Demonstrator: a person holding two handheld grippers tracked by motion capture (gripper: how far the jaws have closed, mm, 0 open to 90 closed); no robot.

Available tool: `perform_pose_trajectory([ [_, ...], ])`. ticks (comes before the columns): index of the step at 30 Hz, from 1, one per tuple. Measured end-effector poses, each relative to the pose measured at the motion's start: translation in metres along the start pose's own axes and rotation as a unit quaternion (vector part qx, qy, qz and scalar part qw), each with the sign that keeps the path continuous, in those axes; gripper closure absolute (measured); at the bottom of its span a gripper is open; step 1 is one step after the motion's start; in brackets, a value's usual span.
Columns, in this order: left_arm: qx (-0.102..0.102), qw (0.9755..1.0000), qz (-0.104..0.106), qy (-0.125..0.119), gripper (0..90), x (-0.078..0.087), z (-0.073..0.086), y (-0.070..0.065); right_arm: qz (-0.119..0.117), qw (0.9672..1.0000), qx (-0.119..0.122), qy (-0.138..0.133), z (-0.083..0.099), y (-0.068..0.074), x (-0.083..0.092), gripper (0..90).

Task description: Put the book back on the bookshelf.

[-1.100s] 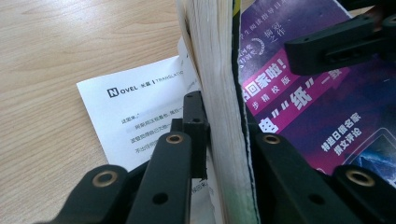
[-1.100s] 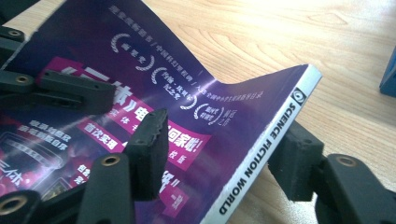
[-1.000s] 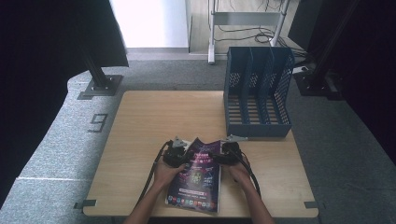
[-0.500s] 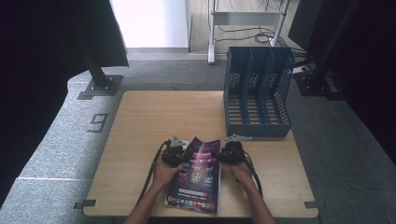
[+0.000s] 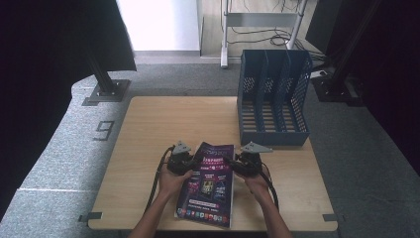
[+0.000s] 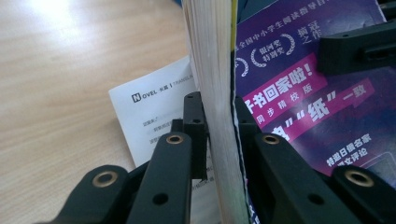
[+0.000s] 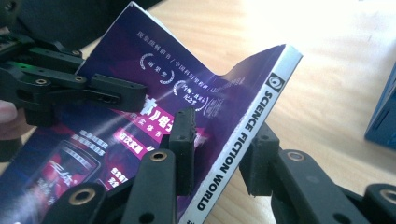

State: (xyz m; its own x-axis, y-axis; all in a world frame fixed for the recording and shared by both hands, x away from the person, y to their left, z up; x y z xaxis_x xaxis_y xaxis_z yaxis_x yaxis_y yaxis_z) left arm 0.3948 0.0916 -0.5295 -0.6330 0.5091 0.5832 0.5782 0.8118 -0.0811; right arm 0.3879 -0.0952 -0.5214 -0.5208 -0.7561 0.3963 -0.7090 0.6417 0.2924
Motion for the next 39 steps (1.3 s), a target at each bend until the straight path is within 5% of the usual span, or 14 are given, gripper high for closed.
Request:
perform_pose_trajectory([
  [13, -0.006, 0.9992, 0.003, -0.040, 82.7, 0.017, -0.019, -0.002, 0.010, 0.9971, 0.054, -0.052, -0.021, 0.022, 0.018, 70.2],
  [39, -0.001, 0.9964, 0.017, -0.083, 84.6, 0.038, -0.039, -0.004, 0.007, 0.9902, 0.091, -0.106, -0.040, 0.039, 0.036, 73.2],
])
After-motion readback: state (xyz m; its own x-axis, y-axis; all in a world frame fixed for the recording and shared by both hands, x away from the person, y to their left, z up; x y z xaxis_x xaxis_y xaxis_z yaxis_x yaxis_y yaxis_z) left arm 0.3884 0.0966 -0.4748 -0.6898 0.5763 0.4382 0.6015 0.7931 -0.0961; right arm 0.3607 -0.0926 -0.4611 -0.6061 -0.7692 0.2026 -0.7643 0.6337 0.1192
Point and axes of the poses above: each handheld gripper's, and its own axes: x roughly backward along the jaws, z roughly out of its underside, y roughly to its left, the point moved 6 cm from there along -x, roughly forward along the jaws, and after that the axes turned 9 degrees about -z, right-handed, at the moved point
